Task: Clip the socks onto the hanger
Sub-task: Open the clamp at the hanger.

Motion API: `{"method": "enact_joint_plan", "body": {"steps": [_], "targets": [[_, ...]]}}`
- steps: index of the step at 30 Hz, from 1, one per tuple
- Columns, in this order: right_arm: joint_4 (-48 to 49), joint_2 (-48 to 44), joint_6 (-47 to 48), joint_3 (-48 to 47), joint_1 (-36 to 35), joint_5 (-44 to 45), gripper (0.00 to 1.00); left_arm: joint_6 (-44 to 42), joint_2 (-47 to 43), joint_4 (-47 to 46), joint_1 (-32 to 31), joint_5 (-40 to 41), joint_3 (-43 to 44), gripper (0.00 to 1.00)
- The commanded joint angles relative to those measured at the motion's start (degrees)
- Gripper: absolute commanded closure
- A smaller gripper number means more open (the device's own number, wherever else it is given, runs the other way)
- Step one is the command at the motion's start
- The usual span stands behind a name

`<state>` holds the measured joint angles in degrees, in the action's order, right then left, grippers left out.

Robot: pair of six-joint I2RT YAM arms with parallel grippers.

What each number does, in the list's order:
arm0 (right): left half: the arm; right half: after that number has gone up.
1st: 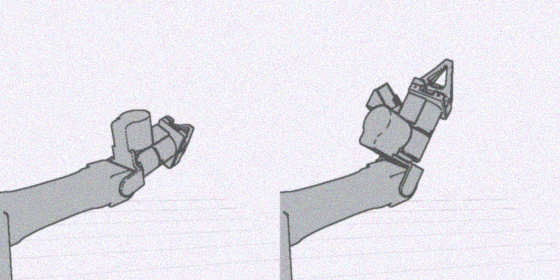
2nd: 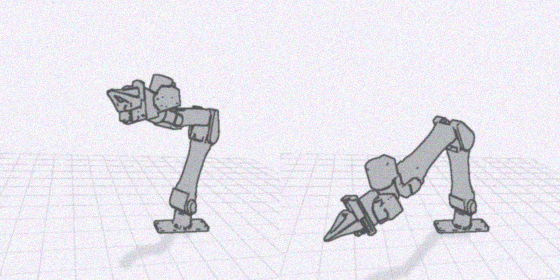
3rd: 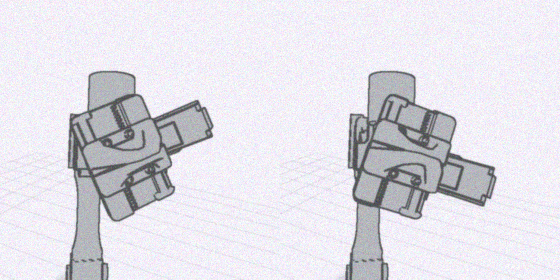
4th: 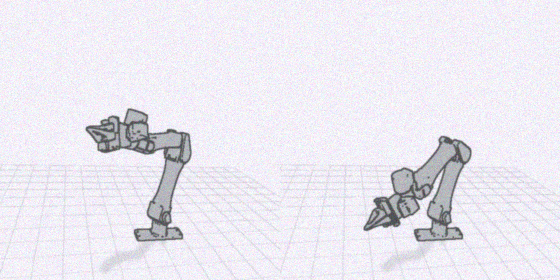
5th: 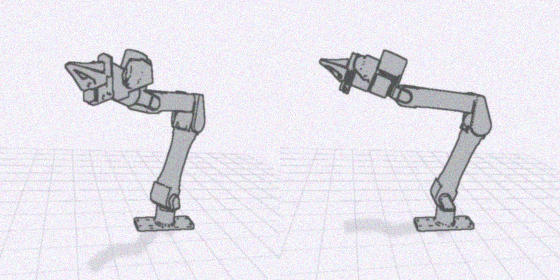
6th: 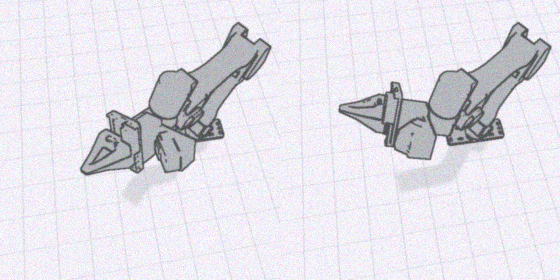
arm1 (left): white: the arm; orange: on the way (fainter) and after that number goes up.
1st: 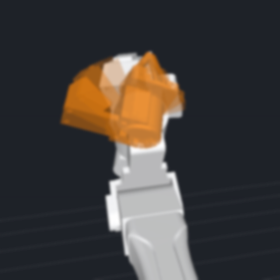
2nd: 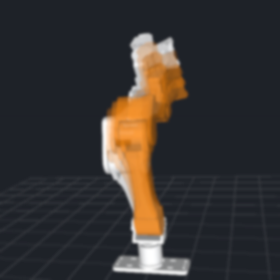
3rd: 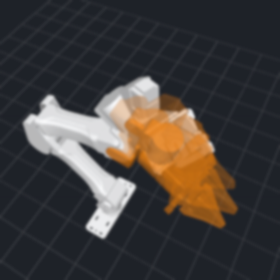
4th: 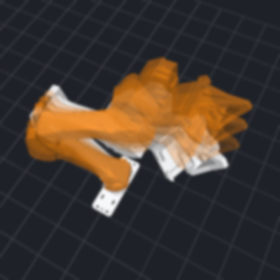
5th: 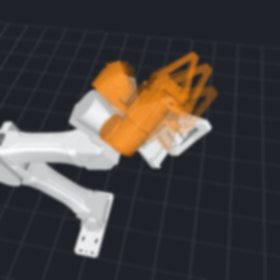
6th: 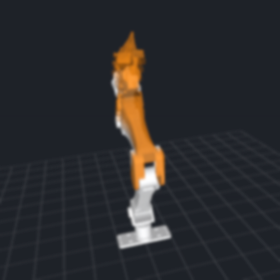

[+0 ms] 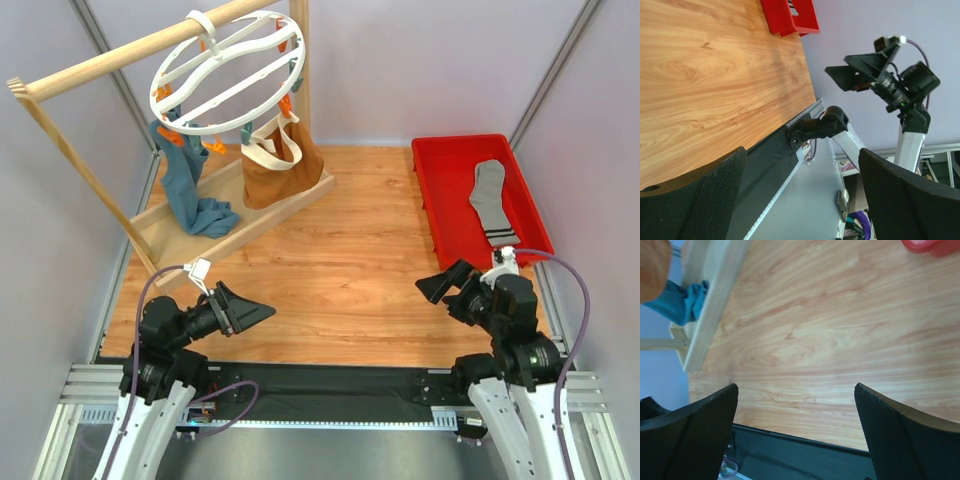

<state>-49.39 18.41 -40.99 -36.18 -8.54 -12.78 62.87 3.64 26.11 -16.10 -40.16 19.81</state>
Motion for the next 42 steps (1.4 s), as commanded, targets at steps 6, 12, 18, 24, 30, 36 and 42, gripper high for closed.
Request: {"method": "enact_joint_plan", "body": {"steps": [6,12,18,24,30,36,42], "targets": [[7.6,19.9,4.3,-7.4,0.0,5.6,0.00,-5.4,8.2,-0.6,0.0,3.6,4.3,0.03],[15.7,39.0,9.3,-17.9,3.4,20.1,0.03,-17.5,22.9,3.9,0.0,6.8,16.0,0.07],[24.5,57.9,10.9,-27.9,16.1,16.5,0.19,-21.9,28.4,0.4,-0.1,4.7,19.1,0.08],[27.3,78.3,12.8,-43.0,19.7,21.9,0.25,-25.4,33.1,-3.5,-0.5,1.6,19.4,0.13],[22.9,96.4,14.9,-61.5,20.9,21.9,0.40,-28.2,34.6,-4.1,-0.5,1.8,19.1,0.14],[21.5,108.2,15.2,-70.2,21.0,24.8,0.46,-29.0,37.1,-5.0,-0.6,1.6,18.9,0.15],[20.8,116.6,18.7,-78.8,21.0,26.5,0.57,-29.6,37.9,-4.6,-0.6,1.4,19.1,0.16]]}}
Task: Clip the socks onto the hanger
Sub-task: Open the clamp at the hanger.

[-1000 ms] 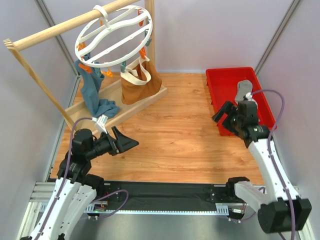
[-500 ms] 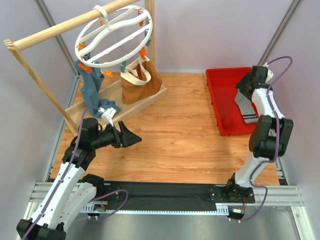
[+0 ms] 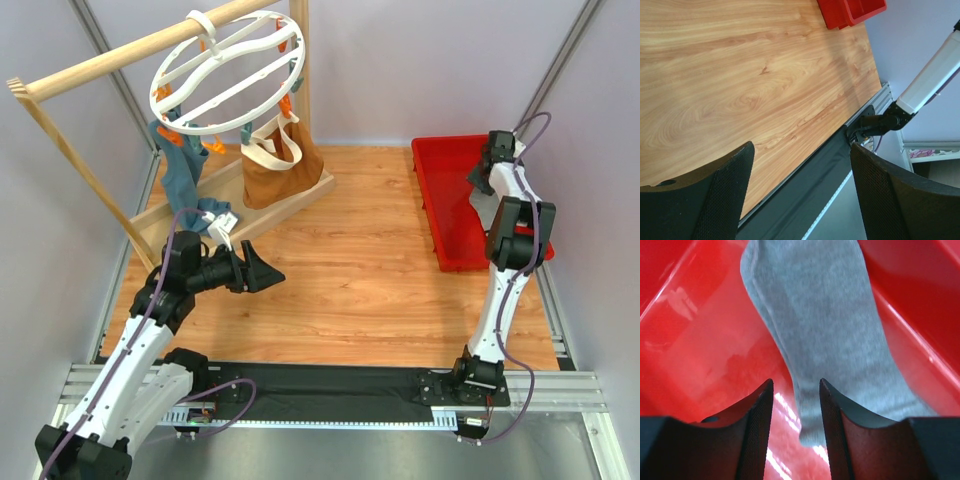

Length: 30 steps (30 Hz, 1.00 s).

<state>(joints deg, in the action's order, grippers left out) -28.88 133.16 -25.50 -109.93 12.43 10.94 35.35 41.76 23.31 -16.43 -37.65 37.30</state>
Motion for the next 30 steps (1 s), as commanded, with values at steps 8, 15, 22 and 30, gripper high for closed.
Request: {"method": "enact_joint_plan", "body": {"steps": [8,15,22,30], "targets": [[0.4,5.9,1.6,-11.5,1.8,0.6,0.60,-2.1,0.7,-2.0,-0.3,-1.0,1.0,0.17],[-4.3,8.4,1.2,-15.8,1.8,-2.7,0.60,-1.3,1.4,-3.4,-0.3,-1.2,0.8,0.20],[-1.3,-11.1,2.6,-3.5,-3.5,-8.4,0.46,-2.2,4.0,-2.4,-0.3,-1.3,10.6,0.22],[-1.1,-29.6,3.2,6.2,-16.4,-26.7,0.37,-2.7,2.7,11.5,-0.1,18.1,27.5,0.23]]}}
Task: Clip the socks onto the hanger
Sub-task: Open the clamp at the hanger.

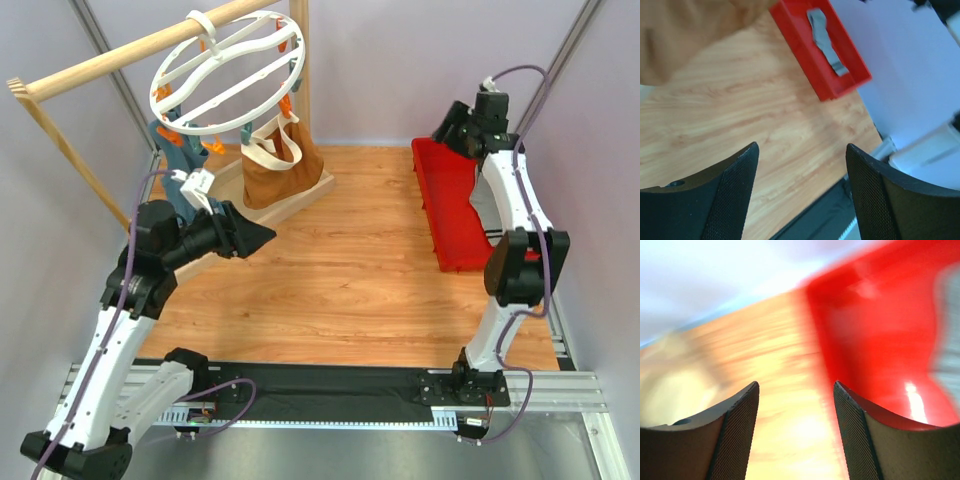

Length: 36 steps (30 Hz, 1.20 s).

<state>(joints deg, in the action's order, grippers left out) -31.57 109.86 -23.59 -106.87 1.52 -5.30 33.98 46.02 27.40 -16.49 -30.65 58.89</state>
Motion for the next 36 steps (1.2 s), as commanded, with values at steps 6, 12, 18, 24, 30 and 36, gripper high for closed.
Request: {"method": "enact_joint_plan", "body": {"steps": [6,12,18,24,30,36], "targets": [[12.3,-20.6,-0.3,11.1,-22.9,-17.3,0.41,-10.0,-0.9,18.9,1.8,32.7,17.5,0.16],[18.7,-24.1,-0.1,12.3,-39.6,-13.4,0.50,-13.1,7.3,29.2,14.3,25.9,33.4,0.10],[26.8,-17.2,6.2,9.7,-51.7,-11.1,0.53,-11.1,8.4,28.1,21.1,20.2,36.6,0.11],[43.7,-7.7,16.6,8.1,-56.9,-2.0,0.34,-7.6,5.7,20.9,24.7,12.6,33.3,0.18],[52.8,-0.6,17.9,4.2,-57.1,5.2,0.32,-6.4,6.2,21.2,25.0,11.0,34.2,0.18],[57.6,3.7,26.9,1.3,-58.1,12.8,0.32,-6.7,4.3,20.3,25.1,11.0,32.3,0.18]]}}
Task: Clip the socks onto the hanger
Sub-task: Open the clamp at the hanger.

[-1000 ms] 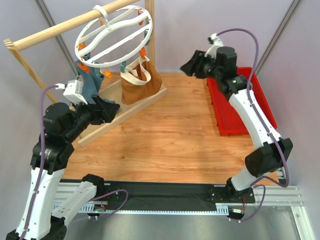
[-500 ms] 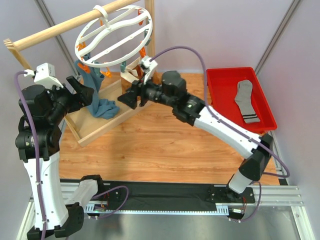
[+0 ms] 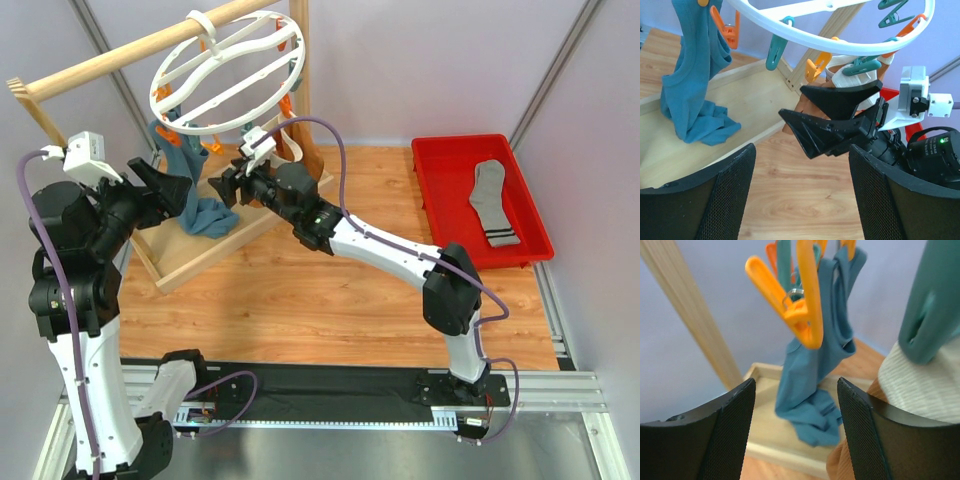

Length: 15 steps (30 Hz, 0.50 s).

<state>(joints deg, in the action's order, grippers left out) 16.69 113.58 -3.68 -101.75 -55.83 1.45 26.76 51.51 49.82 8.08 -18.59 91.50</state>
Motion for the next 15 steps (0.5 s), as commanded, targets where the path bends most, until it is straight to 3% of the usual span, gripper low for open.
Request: {"method": "enact_joint_plan", "body": {"steps": [1,15], "targets": [[9.5,0.2,7.6,-4.9,-0.8,6.8,0.33,0.4,-1.4,-2.2,0.6,-0.8,-0.4,0.18],[6.0,5.2,8.5,-14.2,-0.7,3.1,0.43,2.2,-1.9,-4.4,0.6,-2.8,-2.4,0.19]]}}
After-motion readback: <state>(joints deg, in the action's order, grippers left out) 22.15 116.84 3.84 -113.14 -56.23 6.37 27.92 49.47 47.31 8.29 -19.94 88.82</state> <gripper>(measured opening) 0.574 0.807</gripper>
